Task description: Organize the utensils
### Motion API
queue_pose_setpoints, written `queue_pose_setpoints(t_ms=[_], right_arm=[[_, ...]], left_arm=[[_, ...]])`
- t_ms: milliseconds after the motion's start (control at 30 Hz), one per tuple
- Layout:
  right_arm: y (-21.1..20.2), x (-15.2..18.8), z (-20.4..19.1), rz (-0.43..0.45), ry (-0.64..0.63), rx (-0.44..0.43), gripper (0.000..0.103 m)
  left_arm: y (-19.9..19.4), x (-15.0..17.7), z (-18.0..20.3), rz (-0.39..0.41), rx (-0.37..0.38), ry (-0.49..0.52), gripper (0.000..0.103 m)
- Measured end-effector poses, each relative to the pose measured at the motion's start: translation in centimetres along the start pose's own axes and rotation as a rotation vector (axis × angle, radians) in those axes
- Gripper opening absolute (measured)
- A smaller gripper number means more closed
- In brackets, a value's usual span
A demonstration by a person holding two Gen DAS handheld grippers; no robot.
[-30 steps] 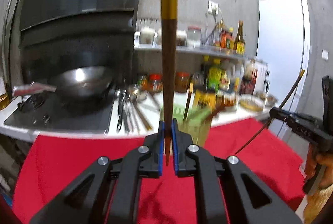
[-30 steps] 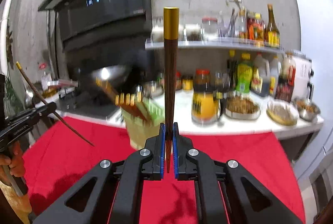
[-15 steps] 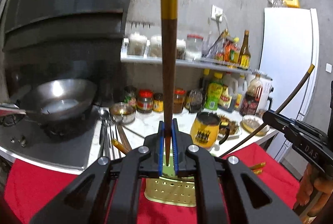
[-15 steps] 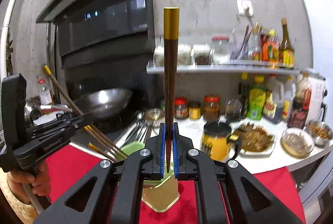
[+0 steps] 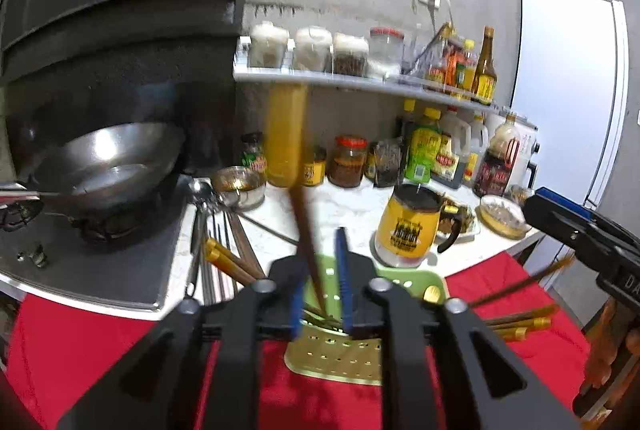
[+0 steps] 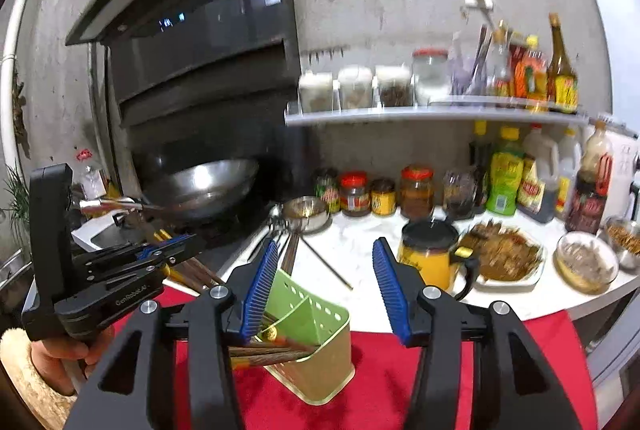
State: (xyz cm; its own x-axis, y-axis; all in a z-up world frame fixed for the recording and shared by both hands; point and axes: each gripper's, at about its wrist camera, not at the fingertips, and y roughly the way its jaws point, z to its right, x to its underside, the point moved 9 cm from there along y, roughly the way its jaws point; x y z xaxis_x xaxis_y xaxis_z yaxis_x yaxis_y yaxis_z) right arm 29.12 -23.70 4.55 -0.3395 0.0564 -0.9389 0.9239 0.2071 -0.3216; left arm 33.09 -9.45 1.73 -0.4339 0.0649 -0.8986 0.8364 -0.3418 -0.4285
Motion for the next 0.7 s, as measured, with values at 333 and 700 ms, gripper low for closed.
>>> queue_pose_setpoints(t_ms=[333, 700], right_arm=[[-10.3, 0.8, 0.1, 0.050, -0.023, 0.077, 0.078], [-15.9, 9.7, -0.9, -0.094, -0.015, 0.108, 0.090]], left_arm=[[-11.3, 0.1, -0.5, 0.104, -0.140, 0.038, 0.071], [-16.9, 11.0, -1.1, -0.076, -0.214, -0.019, 0.097]])
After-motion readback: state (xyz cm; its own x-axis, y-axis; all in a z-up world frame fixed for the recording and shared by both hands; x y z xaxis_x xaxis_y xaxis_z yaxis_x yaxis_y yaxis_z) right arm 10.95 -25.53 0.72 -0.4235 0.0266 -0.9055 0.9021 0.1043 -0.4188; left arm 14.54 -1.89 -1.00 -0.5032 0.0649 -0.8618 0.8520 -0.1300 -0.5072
